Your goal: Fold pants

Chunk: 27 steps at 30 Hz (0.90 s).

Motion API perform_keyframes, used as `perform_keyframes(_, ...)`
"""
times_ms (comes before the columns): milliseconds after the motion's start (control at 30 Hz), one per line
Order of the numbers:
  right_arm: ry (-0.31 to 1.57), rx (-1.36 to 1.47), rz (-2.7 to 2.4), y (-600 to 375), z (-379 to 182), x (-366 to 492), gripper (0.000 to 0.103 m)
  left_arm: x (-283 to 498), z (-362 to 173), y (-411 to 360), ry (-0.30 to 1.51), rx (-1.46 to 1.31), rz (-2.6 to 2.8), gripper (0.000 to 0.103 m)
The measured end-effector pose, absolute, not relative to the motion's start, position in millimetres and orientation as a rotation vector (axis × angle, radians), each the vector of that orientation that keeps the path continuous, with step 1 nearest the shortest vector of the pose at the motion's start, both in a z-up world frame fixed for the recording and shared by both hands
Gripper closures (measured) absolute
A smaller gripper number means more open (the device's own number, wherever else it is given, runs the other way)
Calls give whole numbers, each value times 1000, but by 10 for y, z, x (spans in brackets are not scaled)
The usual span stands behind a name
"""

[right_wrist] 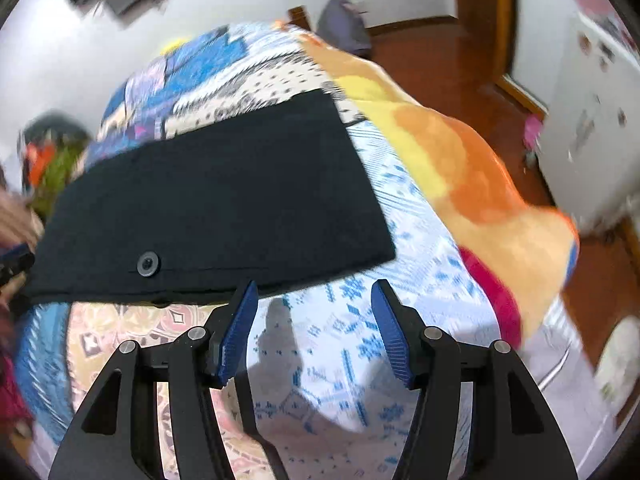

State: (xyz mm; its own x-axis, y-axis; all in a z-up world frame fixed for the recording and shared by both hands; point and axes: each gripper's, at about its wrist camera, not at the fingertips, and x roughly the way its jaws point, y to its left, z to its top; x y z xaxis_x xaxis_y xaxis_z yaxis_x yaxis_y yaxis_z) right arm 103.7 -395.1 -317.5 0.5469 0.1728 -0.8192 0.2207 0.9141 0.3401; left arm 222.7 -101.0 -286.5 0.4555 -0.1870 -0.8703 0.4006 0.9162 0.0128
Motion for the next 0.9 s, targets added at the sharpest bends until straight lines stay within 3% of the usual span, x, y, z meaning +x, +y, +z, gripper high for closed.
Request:
perform_keyframes(200,954,560,-35,-4003,-3250,1045,48,2222,-2993,-1412,1066,252,-452,19)
perform_keyframes(333,929,606,-58,-4062,-3326,1169,48,2180,-3106,-1571,1058,297,-461,26)
perform_keyframes(400,915,613,-75,-4066,-3336,1198,48,2161,-3109,-1603,1043,316,-473,43)
perform_keyframes(567,868,594,-117,-4061,-3328,1269,49,2150,-3134,-1659,1022,332,-483,52)
perform_keyframes(700,853,595,-99,-4098,-3310,1314,86,2142,-3131,-1686,1010,340,-485,61)
perform_keyframes(900,804,561,-34,-4031,-3048,1341,92,2171,-3011,-1556,1012,282,-476,62)
